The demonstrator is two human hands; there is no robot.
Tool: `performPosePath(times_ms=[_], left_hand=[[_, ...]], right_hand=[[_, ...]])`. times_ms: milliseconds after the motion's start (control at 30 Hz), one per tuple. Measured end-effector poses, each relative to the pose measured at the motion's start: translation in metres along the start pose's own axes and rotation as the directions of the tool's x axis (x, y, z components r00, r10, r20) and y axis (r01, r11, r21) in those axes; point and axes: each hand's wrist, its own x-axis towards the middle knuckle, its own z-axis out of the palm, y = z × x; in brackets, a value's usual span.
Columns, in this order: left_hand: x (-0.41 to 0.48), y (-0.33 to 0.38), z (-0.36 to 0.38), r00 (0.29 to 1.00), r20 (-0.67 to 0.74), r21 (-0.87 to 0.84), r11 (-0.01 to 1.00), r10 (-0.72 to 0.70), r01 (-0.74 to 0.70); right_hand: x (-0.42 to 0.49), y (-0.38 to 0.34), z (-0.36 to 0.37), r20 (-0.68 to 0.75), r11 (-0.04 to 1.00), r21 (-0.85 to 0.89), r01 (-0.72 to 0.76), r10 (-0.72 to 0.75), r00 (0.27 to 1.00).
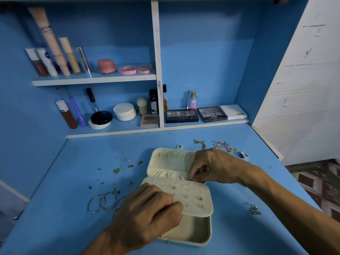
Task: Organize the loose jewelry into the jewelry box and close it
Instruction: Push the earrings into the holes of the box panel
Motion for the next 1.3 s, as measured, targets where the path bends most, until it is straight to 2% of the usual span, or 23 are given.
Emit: performPosePath(times_ms=[167,300,400,533,767,867,967,1133,1300], left_hand=[[-0.003,0.0,0.001,1.0,0.016,0.001,1.0,-0.004,0.004],[-0.002,0.0,0.0,1.0,0.008,0.003,1.0,-0.012,0.012],[-0.002,0.0,0.001,1.0,0.003,0.0,1.0,-0.015,0.015],[-0.001,0.0,0.001,1.0,-0.002,-0.01,1.0,-0.024,0.024],[-0.002,0.001,0.001,1.0,-0.017,-0.015,1.0,-0.026,0.025],[-0.001,0.001,0.001,1.0,-0.016,-0.01,1.0,-0.02,0.02],[-0.002,0.0,0.002,1.0,-0.02,-0.02,1.0,-0.023,0.022],[0.001,0.001,0.001,0.999,-0.031,-0.012,1.0,-0.018,0.018],[0.0,0.001,0.001,0.999,-0.036,-0.011,1.0,-0.024,0.024]], right_hand=[[-0.001,0.0,0.003,0.027,0.996,-0.085,0.003,-0.001,1.0],[0.002,0.007,0.005,-0.119,0.998,-0.043,-0.048,0.043,0.992],[0.007,0.008,0.01,-0.134,0.993,-0.087,-0.078,0.066,0.989],[0.01,0.006,0.01,-0.091,0.995,-0.078,-0.054,0.047,0.995],[0.01,0.006,0.012,-0.096,0.998,0.058,-0.013,0.018,0.995],[0.015,0.003,0.012,-0.166,0.998,0.057,0.012,-0.002,0.986],[0.03,-0.011,0.014,-0.2,0.994,0.049,0.103,-0.091,0.976],[0.05,-0.03,0.015,-0.092,0.986,0.052,0.157,-0.151,0.984],[0.056,-0.037,0.013,-0.026,0.996,0.032,0.079,-0.079,0.997]])
